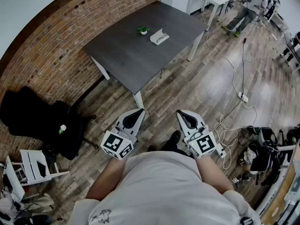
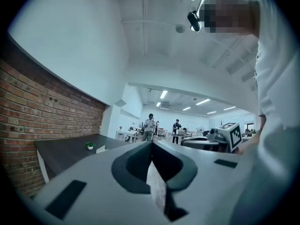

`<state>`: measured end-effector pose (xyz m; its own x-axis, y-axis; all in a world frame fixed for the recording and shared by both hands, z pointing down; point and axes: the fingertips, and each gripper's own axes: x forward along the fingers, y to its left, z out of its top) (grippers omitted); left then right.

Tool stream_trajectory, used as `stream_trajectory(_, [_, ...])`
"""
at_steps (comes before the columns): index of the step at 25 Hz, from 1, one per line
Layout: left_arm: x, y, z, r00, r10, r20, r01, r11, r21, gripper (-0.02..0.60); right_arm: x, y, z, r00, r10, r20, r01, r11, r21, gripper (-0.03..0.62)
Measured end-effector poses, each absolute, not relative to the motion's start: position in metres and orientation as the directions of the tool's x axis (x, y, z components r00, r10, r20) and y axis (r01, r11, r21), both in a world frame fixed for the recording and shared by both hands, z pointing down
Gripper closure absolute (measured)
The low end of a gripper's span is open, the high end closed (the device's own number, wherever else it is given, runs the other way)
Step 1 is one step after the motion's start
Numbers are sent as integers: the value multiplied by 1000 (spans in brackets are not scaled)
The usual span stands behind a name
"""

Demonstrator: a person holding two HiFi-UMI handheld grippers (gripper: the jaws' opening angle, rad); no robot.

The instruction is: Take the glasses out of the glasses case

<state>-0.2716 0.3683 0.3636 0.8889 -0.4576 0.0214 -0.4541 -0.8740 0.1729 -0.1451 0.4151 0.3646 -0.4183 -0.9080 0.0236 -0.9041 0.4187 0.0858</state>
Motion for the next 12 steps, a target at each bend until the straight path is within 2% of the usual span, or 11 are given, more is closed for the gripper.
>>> stream_trajectory(12, [-256,354,367,882,-470,26,-467,-866,178,571,-124,400,368,-421,-907,32,-902,422,91,589])
